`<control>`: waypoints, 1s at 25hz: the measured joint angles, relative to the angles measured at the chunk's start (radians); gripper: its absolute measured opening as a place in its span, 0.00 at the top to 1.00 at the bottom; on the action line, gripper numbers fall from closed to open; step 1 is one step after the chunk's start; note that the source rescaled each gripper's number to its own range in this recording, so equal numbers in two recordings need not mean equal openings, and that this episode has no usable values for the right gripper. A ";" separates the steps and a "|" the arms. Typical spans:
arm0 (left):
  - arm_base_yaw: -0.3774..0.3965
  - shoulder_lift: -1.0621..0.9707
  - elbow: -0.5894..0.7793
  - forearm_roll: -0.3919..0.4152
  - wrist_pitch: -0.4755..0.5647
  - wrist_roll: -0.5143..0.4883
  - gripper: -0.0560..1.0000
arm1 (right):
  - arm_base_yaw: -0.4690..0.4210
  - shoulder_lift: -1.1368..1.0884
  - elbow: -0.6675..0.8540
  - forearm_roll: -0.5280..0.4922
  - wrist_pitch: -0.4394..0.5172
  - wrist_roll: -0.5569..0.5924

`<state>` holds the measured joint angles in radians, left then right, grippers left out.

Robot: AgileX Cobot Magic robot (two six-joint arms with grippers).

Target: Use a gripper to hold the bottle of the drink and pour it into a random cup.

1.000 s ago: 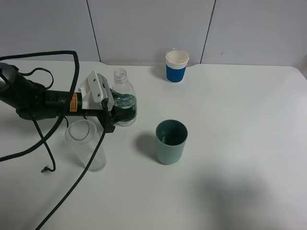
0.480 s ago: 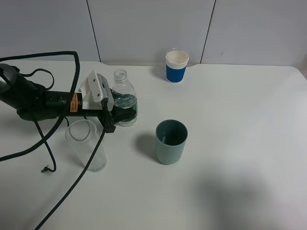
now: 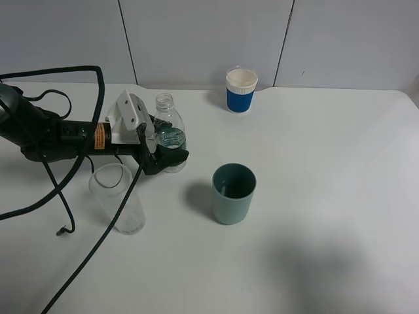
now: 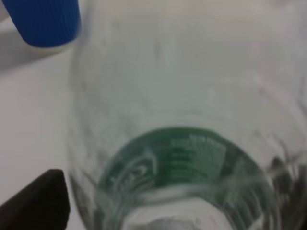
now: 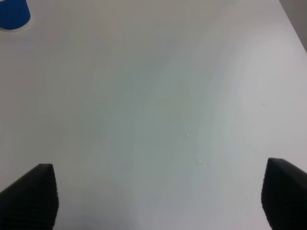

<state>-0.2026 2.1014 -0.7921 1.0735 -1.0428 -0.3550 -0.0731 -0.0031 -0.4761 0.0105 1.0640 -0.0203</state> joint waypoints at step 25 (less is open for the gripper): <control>0.000 -0.254 0.139 -0.051 0.118 -0.134 0.23 | 0.000 0.000 0.000 0.000 0.000 0.000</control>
<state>-0.2026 1.8470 -0.6530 1.0222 -0.9243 -0.4889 -0.0731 -0.0031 -0.4761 0.0105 1.0640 -0.0203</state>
